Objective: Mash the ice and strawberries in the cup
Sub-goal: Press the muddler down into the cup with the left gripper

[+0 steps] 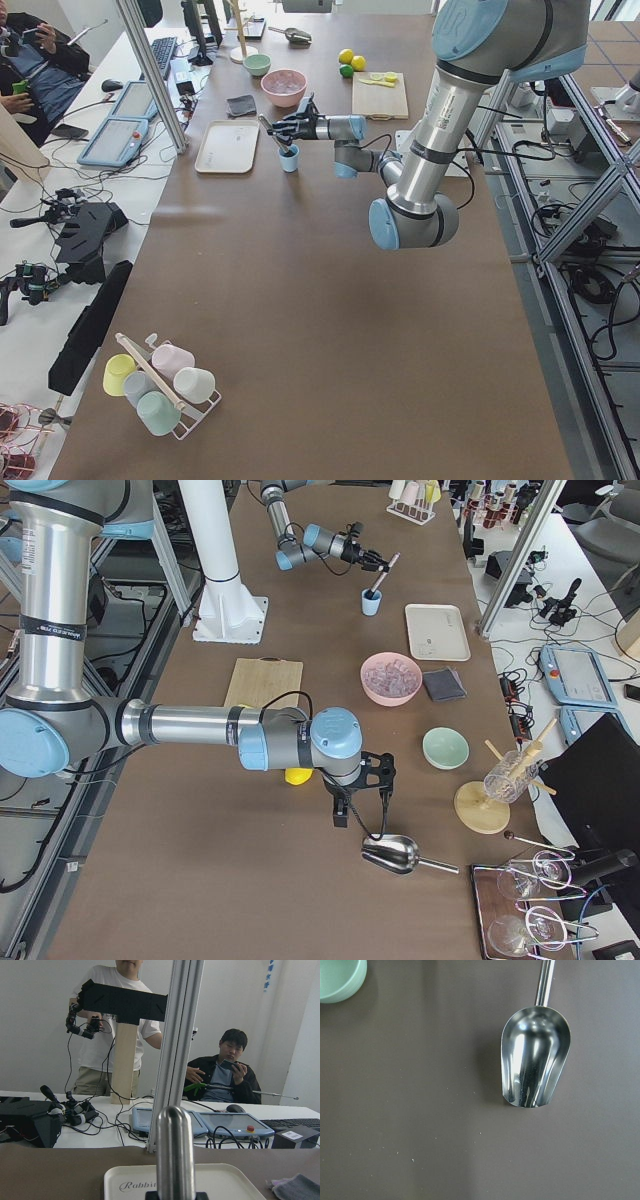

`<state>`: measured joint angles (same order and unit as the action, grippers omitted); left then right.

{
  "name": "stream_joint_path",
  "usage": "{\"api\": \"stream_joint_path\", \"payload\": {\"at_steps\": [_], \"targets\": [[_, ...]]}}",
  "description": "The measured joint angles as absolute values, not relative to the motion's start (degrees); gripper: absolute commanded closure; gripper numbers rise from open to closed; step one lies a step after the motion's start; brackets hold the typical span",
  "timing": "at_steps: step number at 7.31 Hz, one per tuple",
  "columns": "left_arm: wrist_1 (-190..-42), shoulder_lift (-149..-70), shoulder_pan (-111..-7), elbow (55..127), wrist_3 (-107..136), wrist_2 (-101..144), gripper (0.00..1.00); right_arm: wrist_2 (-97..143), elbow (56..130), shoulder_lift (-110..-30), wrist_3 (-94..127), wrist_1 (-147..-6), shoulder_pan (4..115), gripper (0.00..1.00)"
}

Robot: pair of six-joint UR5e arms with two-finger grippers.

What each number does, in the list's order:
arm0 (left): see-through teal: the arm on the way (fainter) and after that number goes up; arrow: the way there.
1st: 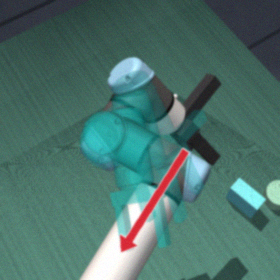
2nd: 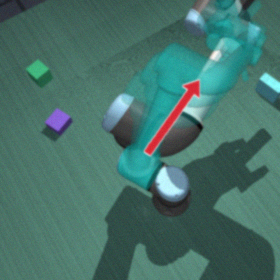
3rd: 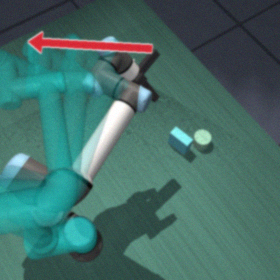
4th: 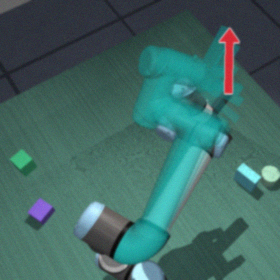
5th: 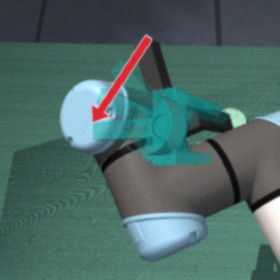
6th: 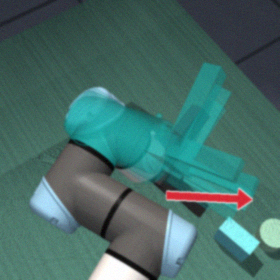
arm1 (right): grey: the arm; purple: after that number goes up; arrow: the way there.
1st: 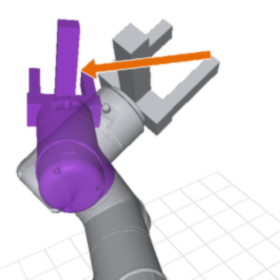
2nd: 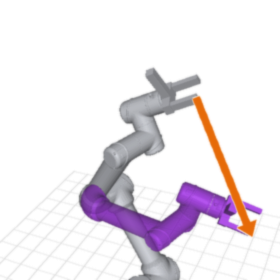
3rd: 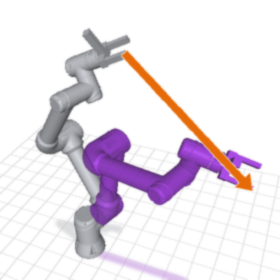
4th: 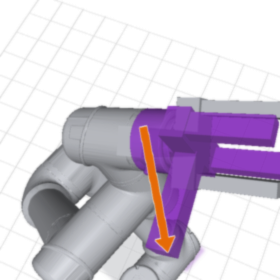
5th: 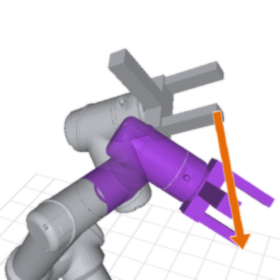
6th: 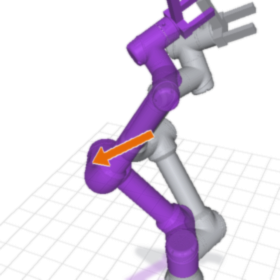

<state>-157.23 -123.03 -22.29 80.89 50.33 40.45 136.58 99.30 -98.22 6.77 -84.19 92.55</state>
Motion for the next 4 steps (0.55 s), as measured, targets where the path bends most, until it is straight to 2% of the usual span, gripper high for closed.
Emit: {"api": "stream_joint_path", "payload": {"at_steps": [2, 4], "targets": [[-159.62, -123.04, -22.27, 79.5, 50.25, 40.8, 0.86, 136.49, 99.13, -98.19, 6.77, -84.12, 92.55, 0.0], [-159.75, -123.06, -23.32, 83.88, 48.5, 42.67, 0.86, 136.51, 99.08, -98.3, 6.77, -84.11, 92.55, 0.0]]}}
